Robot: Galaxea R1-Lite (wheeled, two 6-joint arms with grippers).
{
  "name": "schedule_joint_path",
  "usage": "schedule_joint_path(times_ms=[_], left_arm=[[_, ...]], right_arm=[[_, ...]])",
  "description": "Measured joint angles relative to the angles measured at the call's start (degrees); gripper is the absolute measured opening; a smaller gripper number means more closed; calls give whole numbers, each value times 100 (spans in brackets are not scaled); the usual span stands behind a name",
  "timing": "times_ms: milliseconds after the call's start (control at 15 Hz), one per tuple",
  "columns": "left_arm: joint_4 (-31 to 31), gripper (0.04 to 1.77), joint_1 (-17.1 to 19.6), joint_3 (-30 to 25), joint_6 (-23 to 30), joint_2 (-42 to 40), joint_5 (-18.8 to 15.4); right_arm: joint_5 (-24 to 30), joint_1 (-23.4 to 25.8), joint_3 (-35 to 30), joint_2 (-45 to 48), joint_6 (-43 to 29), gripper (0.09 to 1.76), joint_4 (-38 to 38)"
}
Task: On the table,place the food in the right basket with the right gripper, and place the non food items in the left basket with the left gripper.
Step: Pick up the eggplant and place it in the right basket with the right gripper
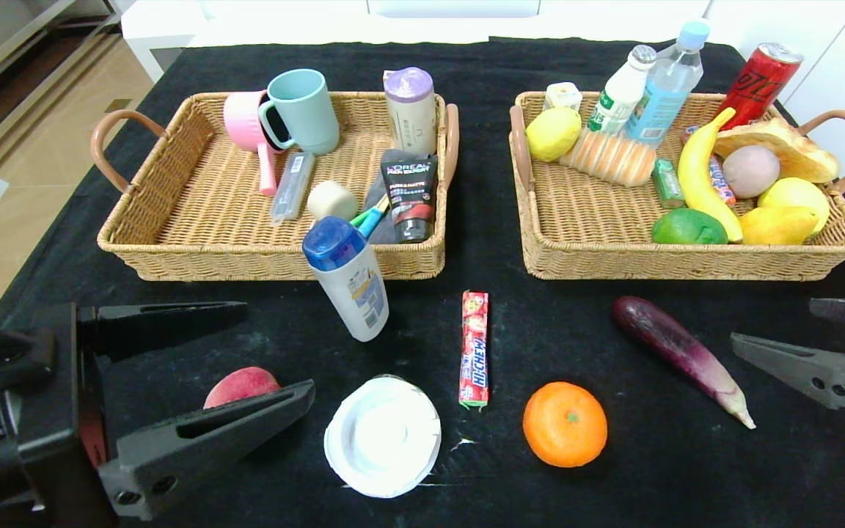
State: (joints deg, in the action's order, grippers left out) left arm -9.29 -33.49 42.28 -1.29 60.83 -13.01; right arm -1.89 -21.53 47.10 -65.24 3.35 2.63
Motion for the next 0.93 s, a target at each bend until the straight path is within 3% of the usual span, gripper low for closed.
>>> schedule_joint_path(times_ms=[400, 667, 933], left_arm=[[12, 172, -94, -27, -22, -46, 0], [15, 172, -113, -44, -27, -44, 0], [17, 172, -123, -63, -71, -39, -7]], right_arm=[[-235, -57, 1226, -877, 384, 171, 1536], [-761, -156, 1436, -1395, 499, 171, 1621], [-802, -295, 1445, -1708, 483, 171, 1442]])
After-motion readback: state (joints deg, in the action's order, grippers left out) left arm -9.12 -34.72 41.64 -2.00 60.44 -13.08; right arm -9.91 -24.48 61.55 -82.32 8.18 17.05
